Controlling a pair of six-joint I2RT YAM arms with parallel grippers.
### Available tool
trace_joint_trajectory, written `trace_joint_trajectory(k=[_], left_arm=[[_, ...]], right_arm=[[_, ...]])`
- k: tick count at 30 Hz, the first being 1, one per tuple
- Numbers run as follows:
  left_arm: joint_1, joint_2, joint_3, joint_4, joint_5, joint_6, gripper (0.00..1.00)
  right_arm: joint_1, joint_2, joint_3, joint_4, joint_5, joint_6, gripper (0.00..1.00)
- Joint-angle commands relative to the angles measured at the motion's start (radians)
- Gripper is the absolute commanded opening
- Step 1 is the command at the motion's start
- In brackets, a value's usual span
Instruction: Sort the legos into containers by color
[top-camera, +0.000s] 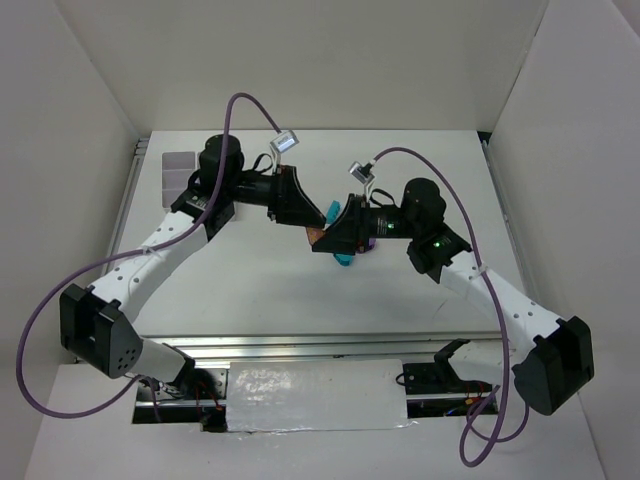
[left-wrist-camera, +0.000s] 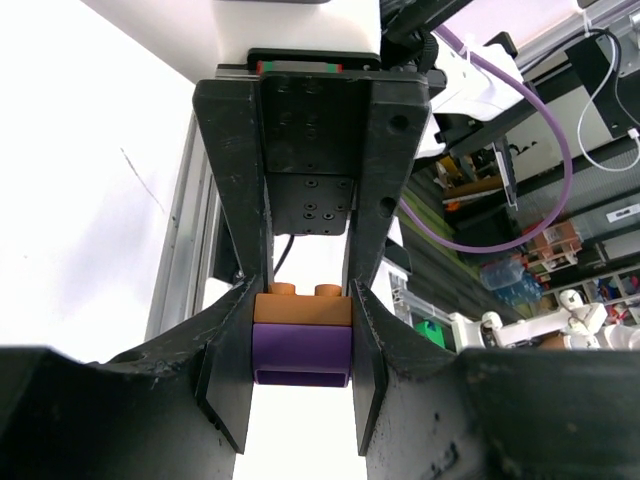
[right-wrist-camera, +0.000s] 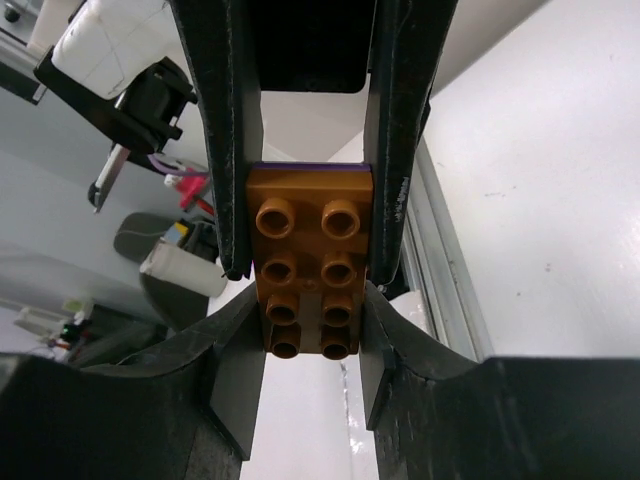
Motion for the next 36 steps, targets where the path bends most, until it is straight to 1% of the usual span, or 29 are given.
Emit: trace_joint_trajectory(k=[1,2,3,4,5,6,7,8,12,17,18,19,22,28,29,30,32,33,36], left_arm=[[0.006,0.004,0.036,0.076,0.026,-0.012,0.00],[0.008,-0.001,0.036,0.081,0.029,-0.015,0.00],[0.009,-0.002,0.035,0.090,0.034,-0.020,0.00],[0.011,-0.007,0.033,0.096,0.032,-0.024,0.25],[0.012,-0.013,0.032,0.096,0.025,-0.027,0.51],[0.015,-0.018,0.030,0.093,0.017,-0.027,0.68],[0.015,-0.030,0.027,0.095,0.002,-0.029,0.88],[0.018,-0.036,0.024,0.116,-0.003,-0.035,0.99],[0.028,-0.073,0.009,0.145,-0.047,-0.055,1.00],[0.028,-0.117,-0.056,0.262,-0.049,-0.125,0.99],[0.028,-0.119,-0.060,0.266,-0.047,-0.130,0.97],[0.028,-0.122,-0.065,0.266,-0.049,-0.133,0.92],[0.026,-0.122,-0.074,0.240,-0.052,-0.123,0.82],[0.005,-0.117,-0.056,0.193,-0.055,-0.095,0.81],[-0.004,-0.116,-0.050,0.188,-0.055,-0.090,0.79],[-0.009,-0.108,-0.045,0.185,-0.055,-0.086,0.71],[-0.024,-0.100,-0.033,0.165,-0.052,-0.075,0.60],[-0.029,-0.093,-0.030,0.165,-0.050,-0.075,0.52],[-0.044,-0.082,-0.027,0.161,-0.047,-0.070,0.50]], right_arm=[[0.007,-0.021,-0.004,0.035,-0.001,-0.013,0.04],[0.005,-0.021,-0.008,0.038,0.005,-0.012,0.00],[0.005,-0.022,-0.013,0.058,0.005,-0.004,0.00],[0.007,-0.021,-0.018,0.064,0.005,-0.001,0.00],[0.008,-0.022,-0.019,0.069,0.005,0.004,0.00],[0.005,-0.022,-0.022,0.084,0.005,0.007,0.00],[0.007,-0.024,-0.027,0.090,0.005,0.011,0.00],[0.007,-0.026,-0.028,0.098,0.005,0.014,0.00],[0.003,-0.050,-0.036,0.109,0.033,0.013,0.00],[-0.001,-0.085,-0.034,0.123,0.064,0.007,0.00],[-0.001,-0.085,-0.033,0.121,0.064,0.008,0.00],[0.002,-0.085,-0.027,0.123,0.061,0.011,0.00],[0.000,-0.091,-0.028,0.139,0.070,0.015,0.00],[0.000,-0.082,-0.018,0.149,0.071,0.019,0.00],[-0.001,-0.082,-0.016,0.156,0.071,0.024,0.00],[-0.001,-0.082,-0.014,0.159,0.076,0.025,0.00],[0.000,-0.084,-0.010,0.153,0.085,0.021,0.00],[0.002,-0.082,-0.004,0.149,0.084,0.019,0.00],[0.002,-0.078,-0.002,0.136,0.082,0.013,0.00]])
